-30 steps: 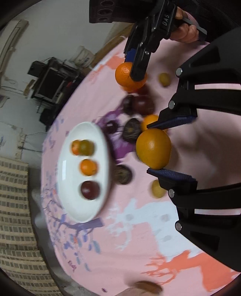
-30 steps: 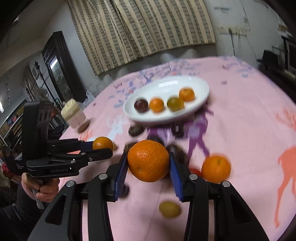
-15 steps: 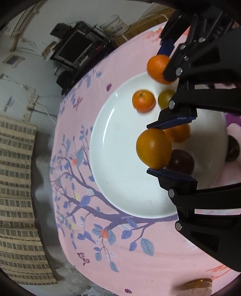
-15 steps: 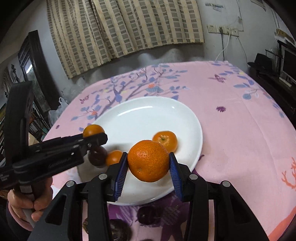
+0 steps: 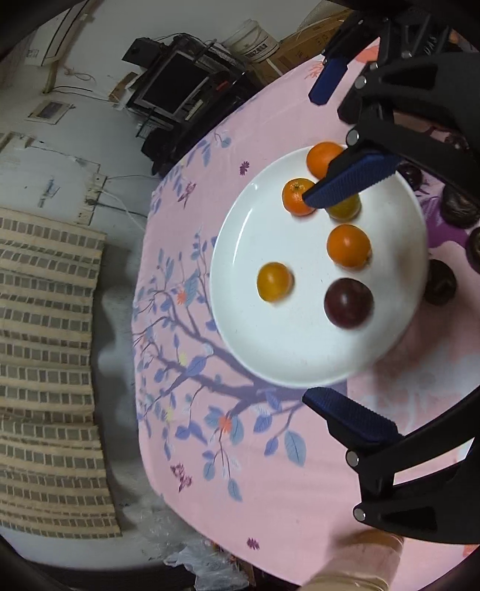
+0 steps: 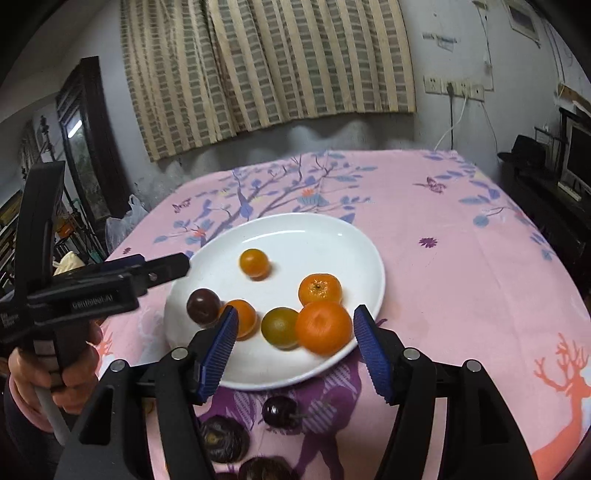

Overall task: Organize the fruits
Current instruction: 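Grasp a small yellow-brown fruit with the left gripper while the right gripper grasps a mandarin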

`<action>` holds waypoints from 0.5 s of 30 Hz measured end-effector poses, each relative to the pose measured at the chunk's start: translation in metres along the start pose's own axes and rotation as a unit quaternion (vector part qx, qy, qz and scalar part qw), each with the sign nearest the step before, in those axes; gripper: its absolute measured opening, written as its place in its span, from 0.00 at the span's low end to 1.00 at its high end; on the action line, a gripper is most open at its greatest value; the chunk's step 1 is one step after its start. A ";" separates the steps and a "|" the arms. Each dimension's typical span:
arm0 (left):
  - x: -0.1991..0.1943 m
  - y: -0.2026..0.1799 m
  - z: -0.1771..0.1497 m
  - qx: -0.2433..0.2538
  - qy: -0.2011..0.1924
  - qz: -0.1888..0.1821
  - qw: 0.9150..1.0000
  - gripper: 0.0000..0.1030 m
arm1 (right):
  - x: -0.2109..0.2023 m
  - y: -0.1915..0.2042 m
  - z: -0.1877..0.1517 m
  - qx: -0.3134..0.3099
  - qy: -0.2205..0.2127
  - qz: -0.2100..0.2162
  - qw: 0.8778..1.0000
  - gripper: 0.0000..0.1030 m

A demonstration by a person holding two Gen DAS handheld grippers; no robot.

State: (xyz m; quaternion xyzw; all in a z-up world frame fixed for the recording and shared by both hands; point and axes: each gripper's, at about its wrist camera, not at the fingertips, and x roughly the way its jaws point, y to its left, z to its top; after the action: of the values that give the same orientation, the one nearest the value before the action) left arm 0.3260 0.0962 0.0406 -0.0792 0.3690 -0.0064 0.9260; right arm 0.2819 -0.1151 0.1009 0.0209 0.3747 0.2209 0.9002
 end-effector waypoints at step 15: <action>-0.047 0.068 -0.096 -0.024 0.020 0.046 0.998 0.93 | -0.033 -0.061 -0.081 0.032 0.114 0.078 0.990 0.63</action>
State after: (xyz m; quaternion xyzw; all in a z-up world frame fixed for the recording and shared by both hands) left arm 0.2230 0.1527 -0.0065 -0.0839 0.3908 0.0431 0.9156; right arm 0.2292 -0.1940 0.0517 0.0540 0.4793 0.2795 0.8302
